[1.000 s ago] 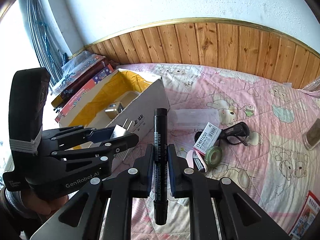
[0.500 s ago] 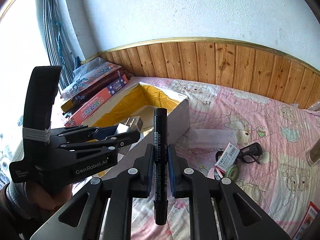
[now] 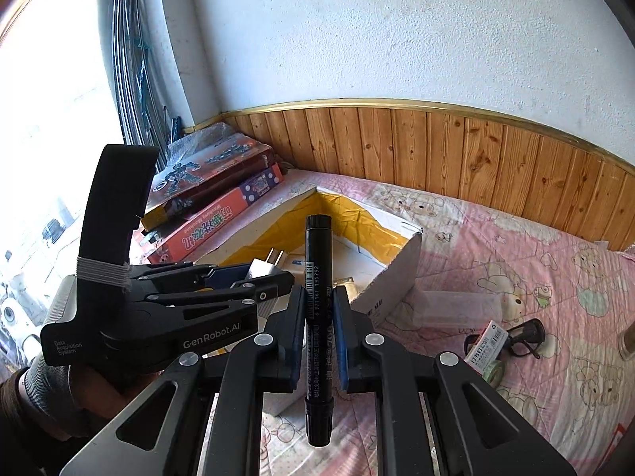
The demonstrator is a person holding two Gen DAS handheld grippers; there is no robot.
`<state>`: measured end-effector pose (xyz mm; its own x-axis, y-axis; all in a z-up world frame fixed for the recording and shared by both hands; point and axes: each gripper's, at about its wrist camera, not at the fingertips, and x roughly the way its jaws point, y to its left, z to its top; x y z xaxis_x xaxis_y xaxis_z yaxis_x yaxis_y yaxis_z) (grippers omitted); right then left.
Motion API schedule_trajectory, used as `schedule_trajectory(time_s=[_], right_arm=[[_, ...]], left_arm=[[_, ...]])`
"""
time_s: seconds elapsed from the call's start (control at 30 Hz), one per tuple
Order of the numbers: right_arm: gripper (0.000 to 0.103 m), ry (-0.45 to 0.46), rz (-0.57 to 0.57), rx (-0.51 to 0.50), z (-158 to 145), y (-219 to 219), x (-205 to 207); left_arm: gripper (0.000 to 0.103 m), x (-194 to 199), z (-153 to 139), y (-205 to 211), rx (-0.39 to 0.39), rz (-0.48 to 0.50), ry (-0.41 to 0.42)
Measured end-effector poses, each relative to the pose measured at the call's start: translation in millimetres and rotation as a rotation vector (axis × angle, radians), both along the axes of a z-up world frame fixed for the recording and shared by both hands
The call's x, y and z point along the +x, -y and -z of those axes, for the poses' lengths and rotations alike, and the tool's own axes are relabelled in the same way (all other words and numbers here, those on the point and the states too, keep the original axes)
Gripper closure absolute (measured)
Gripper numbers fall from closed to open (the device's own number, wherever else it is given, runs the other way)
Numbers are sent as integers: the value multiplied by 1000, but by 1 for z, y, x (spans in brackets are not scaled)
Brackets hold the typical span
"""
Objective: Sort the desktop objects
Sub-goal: 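Carry the white charger and black marker over the cardboard box with both tools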
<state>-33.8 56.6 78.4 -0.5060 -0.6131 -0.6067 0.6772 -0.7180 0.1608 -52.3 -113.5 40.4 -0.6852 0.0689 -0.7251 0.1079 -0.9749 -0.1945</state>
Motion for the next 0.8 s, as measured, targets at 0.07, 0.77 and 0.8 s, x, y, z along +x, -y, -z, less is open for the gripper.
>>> schedule_trajectory(time_s=[0.07, 0.77, 0.8], right_arm=[[88, 1, -6, -4, 0, 6, 0], [88, -4, -54, -9, -1, 47, -1], [88, 1, -55, -7, -1, 49, -2]], left_arm=[[72, 0, 1, 8, 12, -11, 4], [72, -7, 16, 68, 201, -100, 63], [72, -8, 17, 72, 213, -107, 68]])
